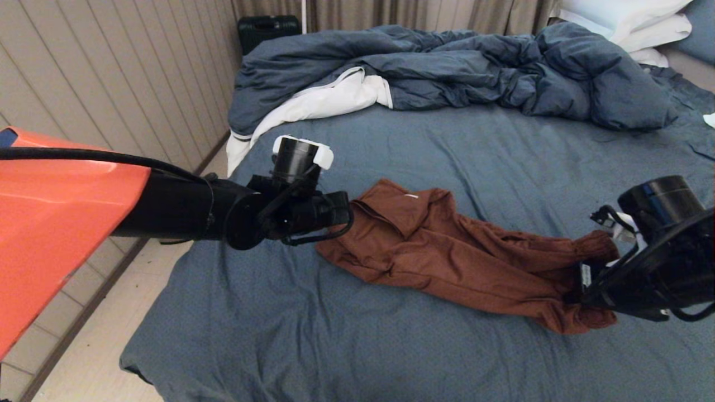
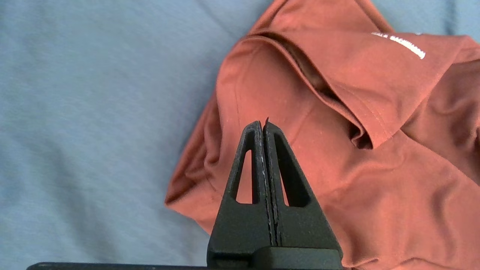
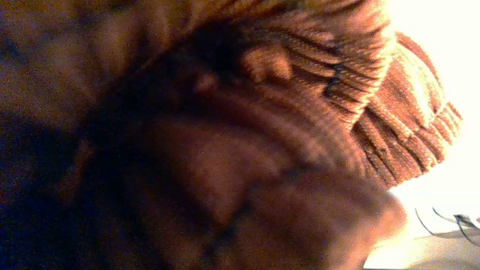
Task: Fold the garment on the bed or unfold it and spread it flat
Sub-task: Fold the brown shorts
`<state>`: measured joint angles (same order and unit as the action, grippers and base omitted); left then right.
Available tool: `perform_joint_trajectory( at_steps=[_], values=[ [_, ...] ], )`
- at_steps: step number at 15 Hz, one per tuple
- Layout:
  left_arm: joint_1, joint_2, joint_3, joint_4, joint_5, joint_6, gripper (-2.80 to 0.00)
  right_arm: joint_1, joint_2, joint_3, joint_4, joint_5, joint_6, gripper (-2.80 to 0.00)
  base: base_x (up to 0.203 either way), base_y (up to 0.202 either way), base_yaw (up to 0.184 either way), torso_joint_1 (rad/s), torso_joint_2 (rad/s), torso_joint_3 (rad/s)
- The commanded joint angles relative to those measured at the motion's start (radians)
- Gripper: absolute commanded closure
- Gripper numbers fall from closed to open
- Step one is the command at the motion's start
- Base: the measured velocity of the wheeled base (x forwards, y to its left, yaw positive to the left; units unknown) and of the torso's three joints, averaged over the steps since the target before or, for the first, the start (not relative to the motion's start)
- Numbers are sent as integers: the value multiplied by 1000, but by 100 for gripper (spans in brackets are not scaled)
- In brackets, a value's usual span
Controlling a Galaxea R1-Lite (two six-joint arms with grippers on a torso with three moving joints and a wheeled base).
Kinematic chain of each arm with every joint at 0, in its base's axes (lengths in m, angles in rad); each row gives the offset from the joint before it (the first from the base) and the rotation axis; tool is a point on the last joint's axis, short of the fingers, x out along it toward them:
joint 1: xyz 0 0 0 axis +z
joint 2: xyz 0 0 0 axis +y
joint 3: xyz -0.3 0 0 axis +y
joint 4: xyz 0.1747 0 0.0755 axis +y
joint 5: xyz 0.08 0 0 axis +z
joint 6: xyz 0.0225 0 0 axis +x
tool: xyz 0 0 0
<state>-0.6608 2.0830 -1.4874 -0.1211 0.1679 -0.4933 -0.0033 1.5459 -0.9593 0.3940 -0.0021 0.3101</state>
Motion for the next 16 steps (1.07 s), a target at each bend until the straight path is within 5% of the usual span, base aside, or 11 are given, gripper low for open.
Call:
perform_joint_trajectory(
  at_steps=[1, 5, 9, 16],
  values=[
    [-91, 24, -19, -16, 2, 2, 0, -28, -24, 22, 1, 7, -2, 0, 0, 0, 0, 0, 0, 0],
    [-203, 94, -57, -86, -1, 96, 0, -20, -12, 39, -6, 8, 1, 0, 0, 0, 0, 0, 0, 0],
    [-327, 216, -81, -130, 1, 116, 0, 0, 11, 39, -9, 22, 9, 0, 0, 0, 0, 0, 0, 0],
    [-346, 326, -198, -147, 14, 152, 0, 17, -8, 65, -8, 29, 16, 0, 0, 0, 0, 0, 0, 0]
  ],
)
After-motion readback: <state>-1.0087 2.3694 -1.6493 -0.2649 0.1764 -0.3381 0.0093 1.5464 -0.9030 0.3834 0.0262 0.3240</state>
